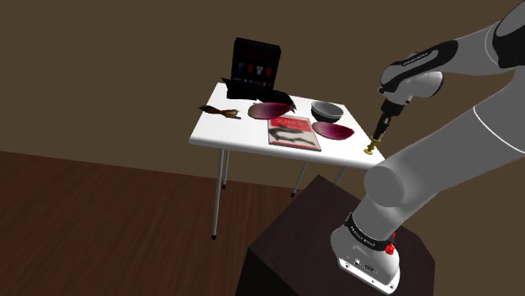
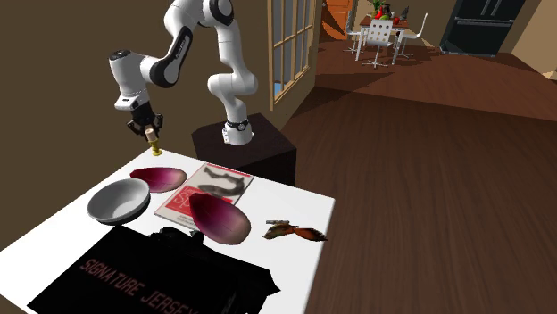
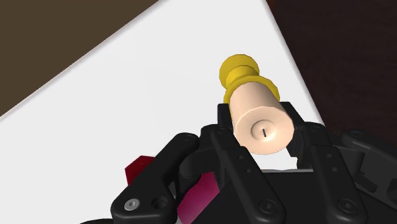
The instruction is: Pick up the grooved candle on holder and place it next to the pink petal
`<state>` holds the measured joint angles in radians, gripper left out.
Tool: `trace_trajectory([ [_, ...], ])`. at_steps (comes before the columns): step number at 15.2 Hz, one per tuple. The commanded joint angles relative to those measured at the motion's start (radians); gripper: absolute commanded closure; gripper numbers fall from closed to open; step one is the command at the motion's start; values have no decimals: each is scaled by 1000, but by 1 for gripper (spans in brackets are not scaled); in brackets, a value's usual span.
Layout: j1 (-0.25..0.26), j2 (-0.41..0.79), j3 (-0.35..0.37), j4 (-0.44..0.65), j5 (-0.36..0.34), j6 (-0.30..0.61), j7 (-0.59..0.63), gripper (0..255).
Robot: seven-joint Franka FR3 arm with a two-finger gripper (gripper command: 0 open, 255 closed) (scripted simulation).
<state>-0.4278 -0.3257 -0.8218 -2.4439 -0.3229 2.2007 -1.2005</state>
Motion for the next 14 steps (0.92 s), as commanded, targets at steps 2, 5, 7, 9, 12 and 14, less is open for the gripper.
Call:
trace_trajectory([
  [2, 1, 8, -6, -12, 1, 19, -1, 255],
  [5, 1, 8, -6, -12, 1, 19, -1, 255],
  [7, 1, 8, -6, -12, 1, 19, -1, 255],
  [9, 1, 8, -6, -12, 1, 19, -1, 0],
  [12, 1, 8, -6, -12, 1, 19, -1, 0],
  [14, -5, -17, 10, 6, -7, -21, 7, 0],
])
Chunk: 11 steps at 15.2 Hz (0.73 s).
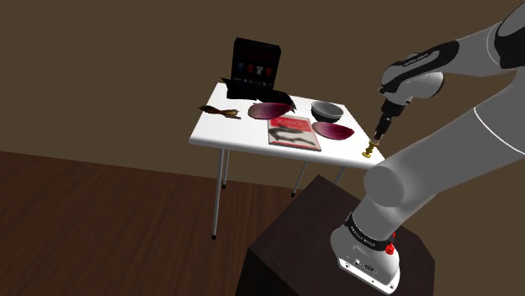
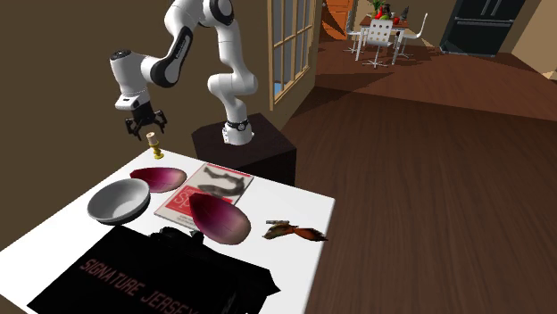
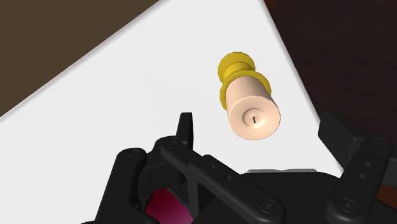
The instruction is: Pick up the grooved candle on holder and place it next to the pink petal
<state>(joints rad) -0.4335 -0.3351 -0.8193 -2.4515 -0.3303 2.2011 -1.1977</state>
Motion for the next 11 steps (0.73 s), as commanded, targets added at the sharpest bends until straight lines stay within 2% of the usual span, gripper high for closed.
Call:
trace_trajectory([
  [1, -4, -29, 23, 33, -4, -61, 10, 0],
  [3, -10, -62, 49, 70, -9, -129, 19, 0],
  [11, -11, -62, 49, 70, -8, -129, 19, 0],
])
